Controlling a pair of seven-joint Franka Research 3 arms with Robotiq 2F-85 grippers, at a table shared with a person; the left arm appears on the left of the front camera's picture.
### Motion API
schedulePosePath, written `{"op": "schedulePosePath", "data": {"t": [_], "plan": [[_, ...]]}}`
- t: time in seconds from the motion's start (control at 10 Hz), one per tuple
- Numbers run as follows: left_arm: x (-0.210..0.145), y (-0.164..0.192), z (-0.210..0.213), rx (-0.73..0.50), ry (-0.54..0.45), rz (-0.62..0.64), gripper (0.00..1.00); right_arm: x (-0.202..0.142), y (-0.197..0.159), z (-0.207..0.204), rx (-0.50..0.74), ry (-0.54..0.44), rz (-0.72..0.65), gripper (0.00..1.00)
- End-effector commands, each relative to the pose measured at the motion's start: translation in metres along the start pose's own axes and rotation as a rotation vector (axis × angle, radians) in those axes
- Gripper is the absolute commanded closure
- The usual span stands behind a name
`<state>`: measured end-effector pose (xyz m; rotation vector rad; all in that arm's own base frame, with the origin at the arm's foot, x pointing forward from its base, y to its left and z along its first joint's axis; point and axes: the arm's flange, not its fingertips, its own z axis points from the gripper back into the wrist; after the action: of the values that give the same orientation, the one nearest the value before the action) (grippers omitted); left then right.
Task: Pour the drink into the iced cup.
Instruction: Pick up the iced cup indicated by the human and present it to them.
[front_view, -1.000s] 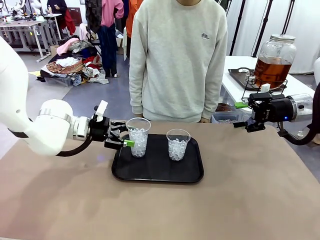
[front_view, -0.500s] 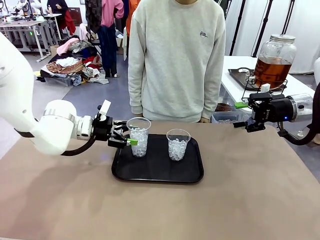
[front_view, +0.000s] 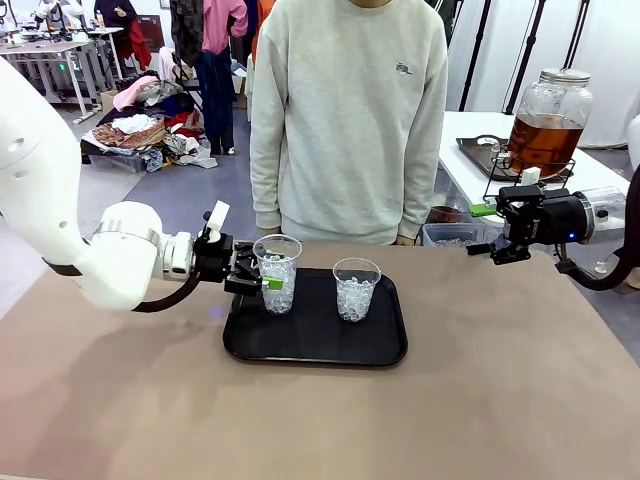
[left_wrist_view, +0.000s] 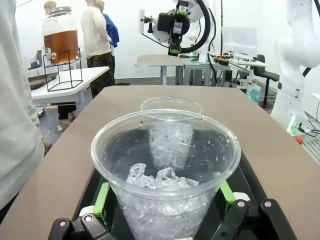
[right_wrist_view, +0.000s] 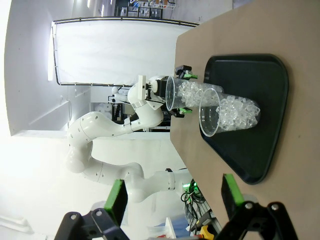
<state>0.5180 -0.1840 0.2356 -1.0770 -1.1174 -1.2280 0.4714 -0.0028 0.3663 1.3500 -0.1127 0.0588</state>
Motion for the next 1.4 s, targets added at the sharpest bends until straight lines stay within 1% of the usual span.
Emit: {"op": "schedulePosePath", "data": {"t": [0.0,0.7,0.8,0.9,1.3], "plan": [[-0.0032,0.0044,-0.0079,0.019,-0.004,0.024,0.00,-0.0006,0.0012,0.0004,-0.001,-0.004,0.001,0.00],[-0.0051,0.0068,-0.0142,0.012,-0.007,0.041,0.00,-0.0006,0.0012,0.0004,-0.001,-0.004,0.001,0.00],[-0.0052,0.0068,-0.0151,0.010,-0.009,0.038,0.17,-0.0006,0.0012,0.0004,-0.001,-0.004,0.001,0.00],[-0.0046,0.0065,-0.0154,0.015,-0.021,0.025,0.37,-0.0006,0.0012,0.0004,-0.001,-0.004,0.001,0.00],[-0.0032,0.0030,-0.0156,0.040,-0.062,-0.001,0.37,-0.0006,0.0012,0.0004,-0.001,-0.004,0.001,0.00]]}}
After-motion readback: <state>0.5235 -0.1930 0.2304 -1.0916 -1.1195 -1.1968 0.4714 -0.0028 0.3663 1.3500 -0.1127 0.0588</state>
